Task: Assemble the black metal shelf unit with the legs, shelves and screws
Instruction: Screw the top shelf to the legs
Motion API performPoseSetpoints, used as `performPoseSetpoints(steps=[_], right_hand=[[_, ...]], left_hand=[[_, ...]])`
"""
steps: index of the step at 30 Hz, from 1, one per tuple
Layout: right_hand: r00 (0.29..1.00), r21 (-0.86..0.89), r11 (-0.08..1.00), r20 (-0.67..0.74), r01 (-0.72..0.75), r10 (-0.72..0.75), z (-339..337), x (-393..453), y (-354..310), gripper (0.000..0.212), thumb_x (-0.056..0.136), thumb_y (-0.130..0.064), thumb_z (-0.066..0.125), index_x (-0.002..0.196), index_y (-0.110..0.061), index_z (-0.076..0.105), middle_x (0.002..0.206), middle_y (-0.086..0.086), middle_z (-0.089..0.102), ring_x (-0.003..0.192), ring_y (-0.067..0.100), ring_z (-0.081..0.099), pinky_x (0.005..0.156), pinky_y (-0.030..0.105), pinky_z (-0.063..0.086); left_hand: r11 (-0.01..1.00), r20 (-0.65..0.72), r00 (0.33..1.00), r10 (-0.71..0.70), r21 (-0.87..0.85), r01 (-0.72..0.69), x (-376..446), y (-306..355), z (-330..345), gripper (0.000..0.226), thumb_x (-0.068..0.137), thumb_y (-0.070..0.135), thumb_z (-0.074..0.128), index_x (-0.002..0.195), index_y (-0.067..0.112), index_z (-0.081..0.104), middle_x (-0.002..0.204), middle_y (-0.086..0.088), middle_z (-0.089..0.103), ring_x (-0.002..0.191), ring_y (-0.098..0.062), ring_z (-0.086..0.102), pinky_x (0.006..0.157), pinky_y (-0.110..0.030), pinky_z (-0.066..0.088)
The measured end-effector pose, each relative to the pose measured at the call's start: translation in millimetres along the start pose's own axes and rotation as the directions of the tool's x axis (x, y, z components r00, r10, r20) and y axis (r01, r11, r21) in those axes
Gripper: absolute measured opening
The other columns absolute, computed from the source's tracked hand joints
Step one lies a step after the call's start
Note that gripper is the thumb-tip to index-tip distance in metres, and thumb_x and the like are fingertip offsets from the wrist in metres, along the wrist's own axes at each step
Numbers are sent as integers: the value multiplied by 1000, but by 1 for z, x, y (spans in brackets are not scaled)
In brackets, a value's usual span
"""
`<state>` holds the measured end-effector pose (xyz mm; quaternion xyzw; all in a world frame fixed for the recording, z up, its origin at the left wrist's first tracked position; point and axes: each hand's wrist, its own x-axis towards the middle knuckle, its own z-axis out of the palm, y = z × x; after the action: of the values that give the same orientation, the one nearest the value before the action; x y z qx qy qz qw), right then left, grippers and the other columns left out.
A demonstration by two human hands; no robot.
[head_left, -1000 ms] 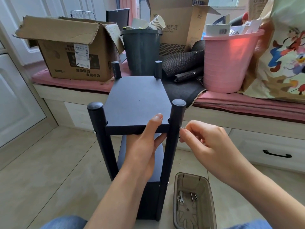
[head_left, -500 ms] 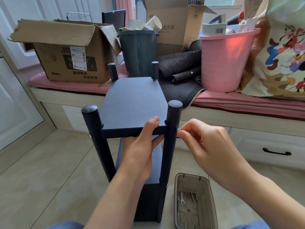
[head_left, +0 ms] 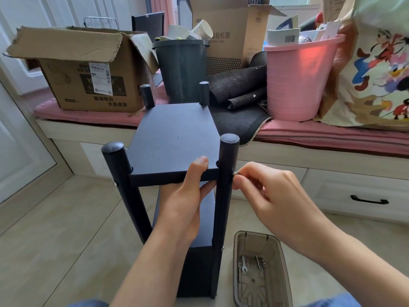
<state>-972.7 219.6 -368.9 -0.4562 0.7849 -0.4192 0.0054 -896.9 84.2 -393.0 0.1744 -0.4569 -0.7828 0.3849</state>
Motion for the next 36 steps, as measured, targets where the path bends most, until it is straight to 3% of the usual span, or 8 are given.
performPoseSetpoints(steps=[3, 7, 11, 15, 19, 25, 30, 36], right_hand=[[1000, -35, 999, -14, 23, -24, 0, -1, 0, 19, 94, -37, 53, 80, -26, 58, 63, -6, 54, 57, 18, 43, 55, 27, 36], [1000, 147, 989, -9, -10, 11, -2, 4, -7, 35, 95, -38, 50, 74, -16, 67, 59, -7, 59, 54, 10, 47, 52, 19, 35], [999, 97, 995, -45, 34, -30, 2, 6, -6, 26, 94, -31, 57, 76, -14, 65, 58, -1, 57, 53, 14, 45, 52, 21, 36], [995, 22, 998, -84, 63, -61, 2, 3, -5, 16, 92, -26, 65, 78, -18, 61, 50, -9, 46, 51, 10, 46, 53, 13, 35], [990, -62, 994, -100, 90, -96, 1, 1, -3, 14, 91, -27, 66, 80, -21, 59, 50, -13, 42, 55, 8, 49, 55, 12, 36], [999, 52, 998, -44, 29, -27, 3, 4, -5, 23, 95, -32, 56, 80, -19, 67, 62, -6, 63, 59, 13, 56, 56, 21, 43], [996, 213, 973, 35, -86, 81, 6, 9, -7, 47, 100, -34, 44, 54, -25, 50, 47, -8, 40, 45, 8, 35, 51, 18, 27], [999, 116, 992, -5, -45, 46, 11, 8, -7, 49, 101, -40, 36, 57, -19, 34, 52, -6, 34, 50, 10, 30, 51, 25, 25]], left_hand=[[1000, -14, 1000, 16, -9, -16, 0, -2, -1, 43, 91, 13, 66, 133, 15, 58, 113, -7, 69, 110, -30, 69, 76, -31, 60], [1000, -14, 1000, 15, -20, -15, -1, -1, 0, 59, 78, 24, 71, 135, 16, 56, 121, -9, 69, 111, -30, 69, 77, -33, 60], [999, -32, 999, 3, -34, -4, 1, -2, -1, 52, 88, 17, 69, 138, 16, 55, 113, -5, 67, 112, -29, 69, 77, -34, 61], [1000, -26, 1000, -7, -18, 7, 2, -2, -3, 46, 89, 13, 70, 134, 15, 58, 108, -3, 67, 112, -31, 68, 80, -37, 61], [1000, -36, 999, 1, -16, -2, 2, -2, -3, 58, 83, 16, 76, 136, 9, 55, 104, -4, 64, 110, -32, 69, 78, -37, 61], [1000, -20, 1000, 6, -21, -6, 0, -1, -2, 57, 83, 17, 72, 137, 17, 56, 116, -6, 67, 112, -30, 69, 79, -35, 61], [1000, 2, 1000, 4, -1, -4, -3, 0, -3, 49, 89, 15, 67, 137, 16, 56, 126, -12, 67, 113, -29, 68, 81, -36, 61], [1000, 19, 1000, 7, -12, -6, -4, 2, -1, 62, 74, 27, 71, 134, 21, 58, 118, -3, 71, 110, -23, 70, 81, -33, 61]])
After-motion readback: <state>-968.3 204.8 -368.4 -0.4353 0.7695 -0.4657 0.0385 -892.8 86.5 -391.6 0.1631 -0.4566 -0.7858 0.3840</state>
